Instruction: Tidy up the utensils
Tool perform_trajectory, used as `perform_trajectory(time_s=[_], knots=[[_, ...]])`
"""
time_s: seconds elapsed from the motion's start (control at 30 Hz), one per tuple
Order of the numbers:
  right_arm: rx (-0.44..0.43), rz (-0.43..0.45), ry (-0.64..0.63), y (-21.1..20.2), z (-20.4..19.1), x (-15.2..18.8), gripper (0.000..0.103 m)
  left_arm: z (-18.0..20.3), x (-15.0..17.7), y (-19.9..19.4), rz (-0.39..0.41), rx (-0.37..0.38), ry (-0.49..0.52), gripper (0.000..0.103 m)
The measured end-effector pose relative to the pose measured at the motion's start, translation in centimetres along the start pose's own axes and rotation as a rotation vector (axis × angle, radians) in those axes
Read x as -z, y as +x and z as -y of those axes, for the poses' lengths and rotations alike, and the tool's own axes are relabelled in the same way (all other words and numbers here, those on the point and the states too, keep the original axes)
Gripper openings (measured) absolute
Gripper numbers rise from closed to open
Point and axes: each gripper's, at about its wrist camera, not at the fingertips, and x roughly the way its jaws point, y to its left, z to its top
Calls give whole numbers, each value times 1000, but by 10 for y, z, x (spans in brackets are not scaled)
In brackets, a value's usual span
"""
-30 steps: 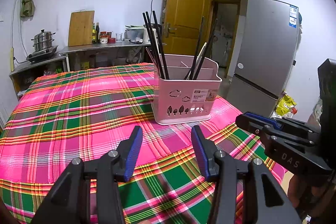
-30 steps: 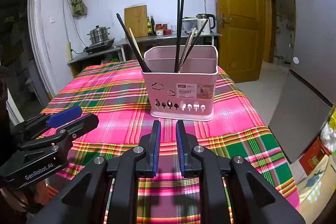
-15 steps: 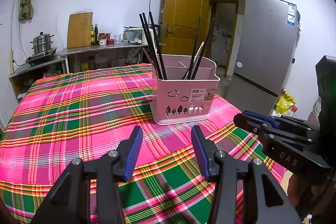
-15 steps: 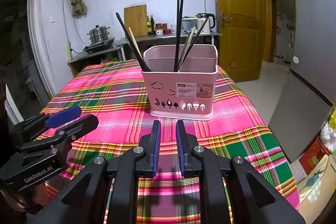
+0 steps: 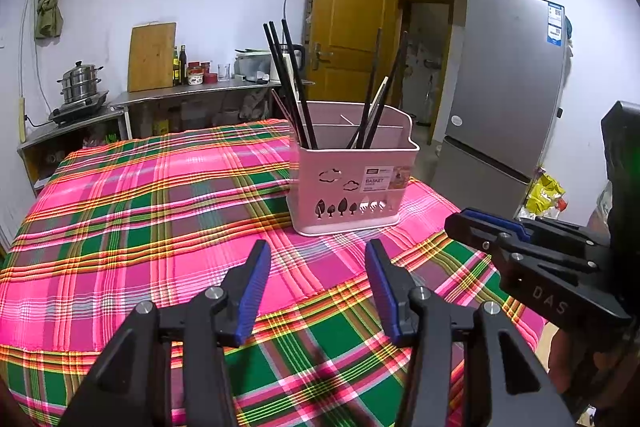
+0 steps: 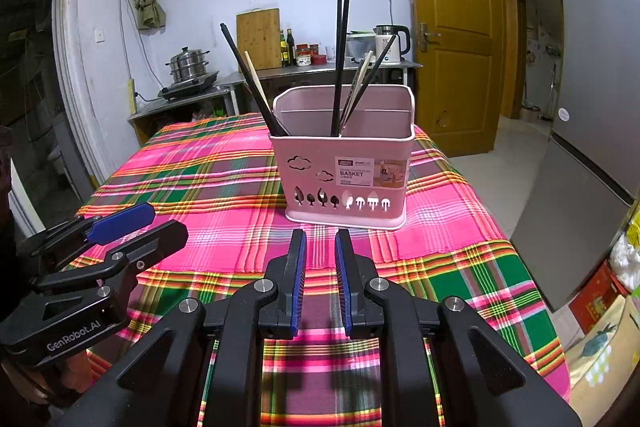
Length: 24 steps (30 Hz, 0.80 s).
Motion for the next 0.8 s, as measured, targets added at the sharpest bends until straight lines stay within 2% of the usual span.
perform_trajectory(time_s=[0.8], knots=[[1, -3, 0, 1, 1, 1, 15, 3, 4, 4, -17, 3, 6, 51]])
